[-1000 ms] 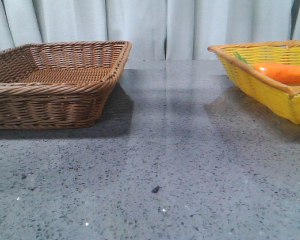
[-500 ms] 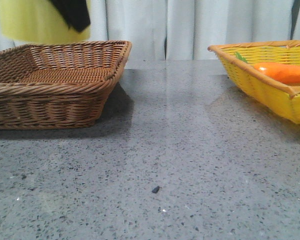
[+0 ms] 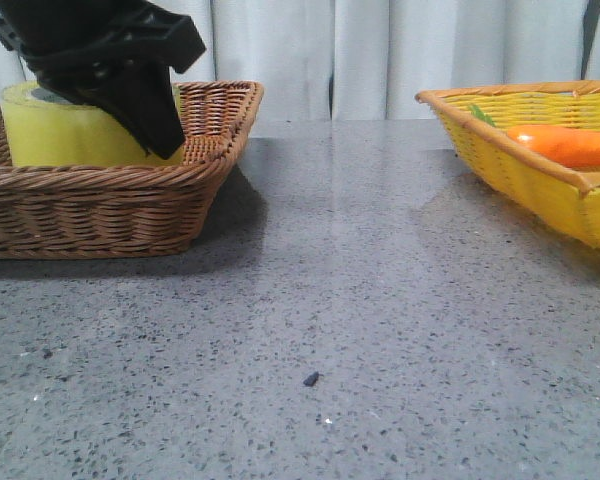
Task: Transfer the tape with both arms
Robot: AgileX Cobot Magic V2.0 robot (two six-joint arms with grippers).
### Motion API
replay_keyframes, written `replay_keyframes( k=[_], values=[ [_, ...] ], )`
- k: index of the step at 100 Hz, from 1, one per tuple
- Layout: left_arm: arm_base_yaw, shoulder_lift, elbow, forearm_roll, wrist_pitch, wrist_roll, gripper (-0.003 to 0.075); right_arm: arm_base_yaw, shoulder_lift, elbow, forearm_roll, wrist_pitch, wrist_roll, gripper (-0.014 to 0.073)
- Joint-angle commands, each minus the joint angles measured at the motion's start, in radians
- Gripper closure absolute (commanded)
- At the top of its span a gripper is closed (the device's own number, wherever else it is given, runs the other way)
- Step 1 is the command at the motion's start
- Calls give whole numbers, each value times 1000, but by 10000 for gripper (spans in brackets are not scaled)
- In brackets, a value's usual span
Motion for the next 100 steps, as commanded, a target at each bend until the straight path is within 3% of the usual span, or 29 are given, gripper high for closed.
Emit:
replay_keyframes(
  k=[1, 11, 18, 40, 52, 71, 95, 100],
  values=[
    [3, -33, -28, -5, -75, 0, 578, -6, -19, -17, -9, -45, -4, 668],
    [4, -33, -28, 1, -73, 0, 421, -6, -19, -17, -9, -39, -4, 668],
    [4, -35, -28, 12, -71, 0, 356, -6, -27, -17, -9, -30, -4, 668],
    [4, -99, -28, -9, -54, -2, 349, -6, -118, 61, -9, -100, -4, 668],
    [4, -171, -11, -47, -127, -12, 397, -6, -224, 192, -9, -207, -4, 668],
    [4, -348, 86, -56, -248, -12, 544, -6, -426, 466, -24, -384, -4, 668],
    [4, -602, 372, -56, -421, -12, 743, -6, -667, 818, -24, -649, -4, 668],
    [4, -655, 442, -56, -465, -12, 741, -6, -712, 877, -24, -703, -4, 668]
  ],
)
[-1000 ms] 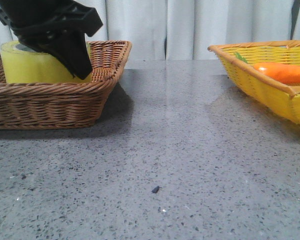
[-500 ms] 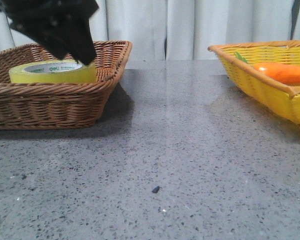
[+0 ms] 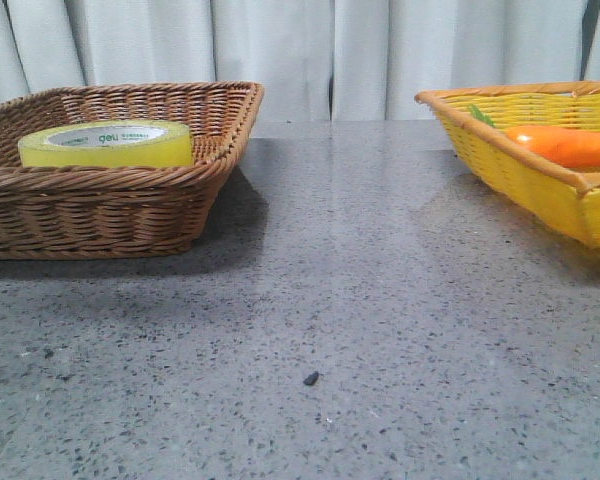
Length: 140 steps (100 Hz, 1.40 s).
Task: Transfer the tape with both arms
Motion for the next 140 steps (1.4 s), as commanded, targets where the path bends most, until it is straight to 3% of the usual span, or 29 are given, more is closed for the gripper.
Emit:
replay_keyframes(
  k=[1, 37, 51, 71, 140],
  values=[
    [3, -97, 78, -13, -147, -10, 741, -6, -72, 69, -17, -190, -4, 668],
    [3, -489, 501, -59, -404, -10, 741, -6, -302, 371, -25, -439, -4, 668],
    [3, -606, 601, -86, -427, -10, 741, -6, -344, 438, -25, -528, -4, 668],
    [3, -700, 662, -97, -427, -10, 741, -6, -351, 460, -25, -505, -4, 668],
    [23, -729, 740, -95, -454, -10, 741, -6, -351, 460, -25, -493, -4, 668]
  ],
)
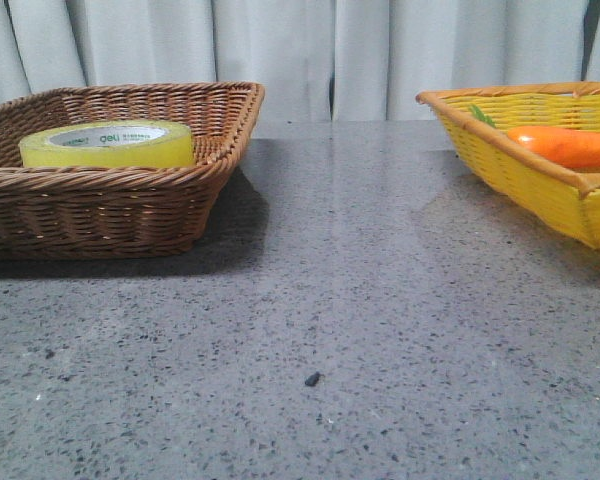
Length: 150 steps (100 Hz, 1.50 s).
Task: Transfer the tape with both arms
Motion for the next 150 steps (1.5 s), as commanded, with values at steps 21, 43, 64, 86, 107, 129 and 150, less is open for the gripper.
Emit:
replay_keyframes(
  k=[21, 43, 64, 86, 107, 129, 150],
  values=[
    [158, -202, 107, -9, -107, -10, 741, -6, 5, -26, -17, -74, -4, 668],
    [397, -301, 127, -7, 61, -10, 741, -6, 5, -26, -17, -74, -4, 668],
    [533, -301, 127, -7, 228, -10, 741, -6, 5, -26, -17, -74, -4, 668],
    [535, -301, 127, -7, 224, -10, 741, -6, 5, -26, -17, -74, -4, 668],
    [535, -301, 127, -7, 224, -10, 741, -6, 5, -26, -17, -74, -4, 668],
    [535, -301, 127, -7, 224, -10, 741, -6, 5, -26, -17, -74, -4, 668],
    [535, -301, 127, -7, 224, -10, 741, -29, -27, -6, -17, -76, -4, 668]
  ],
)
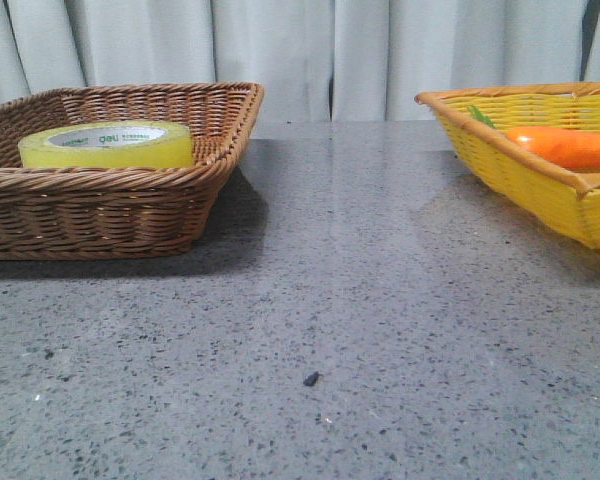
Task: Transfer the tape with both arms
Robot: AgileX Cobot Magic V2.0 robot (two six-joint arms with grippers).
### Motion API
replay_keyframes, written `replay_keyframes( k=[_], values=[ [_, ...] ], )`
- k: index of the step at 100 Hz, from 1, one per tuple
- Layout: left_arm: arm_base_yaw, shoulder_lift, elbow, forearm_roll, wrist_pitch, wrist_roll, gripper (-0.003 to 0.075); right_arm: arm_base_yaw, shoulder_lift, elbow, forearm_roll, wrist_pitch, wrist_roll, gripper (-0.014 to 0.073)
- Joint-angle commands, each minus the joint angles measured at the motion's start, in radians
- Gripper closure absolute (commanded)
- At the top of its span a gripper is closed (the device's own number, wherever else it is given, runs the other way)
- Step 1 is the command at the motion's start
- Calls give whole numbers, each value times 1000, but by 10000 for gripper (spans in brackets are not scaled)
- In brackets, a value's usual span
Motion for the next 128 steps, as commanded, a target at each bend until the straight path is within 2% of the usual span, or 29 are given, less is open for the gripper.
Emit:
replay_keyframes(
  k=[1, 10, 35, 55, 60, 65, 128],
  values=[
    [4, -29, 9, -7, -45, -10, 741, -28, -13, -12, -16, -78, -4, 668],
    [4, -29, 9, -7, -45, -10, 741, -90, -40, 16, -16, -82, -4, 668],
    [4, -29, 9, -7, -45, -10, 741, -349, -131, 152, -16, -82, -4, 668],
    [4, -29, 9, -7, -45, -10, 741, -461, -163, 311, -12, -93, -4, 668],
    [4, -29, 9, -7, -45, -10, 741, -476, -163, 341, 13, -98, -4, 668],
    [4, -29, 9, -7, -45, -10, 741, -485, -163, 333, 26, 1, -4, 668],
    [4, -29, 9, -7, -45, -10, 741, -491, -163, 335, 26, -11, -6, 668]
  ],
)
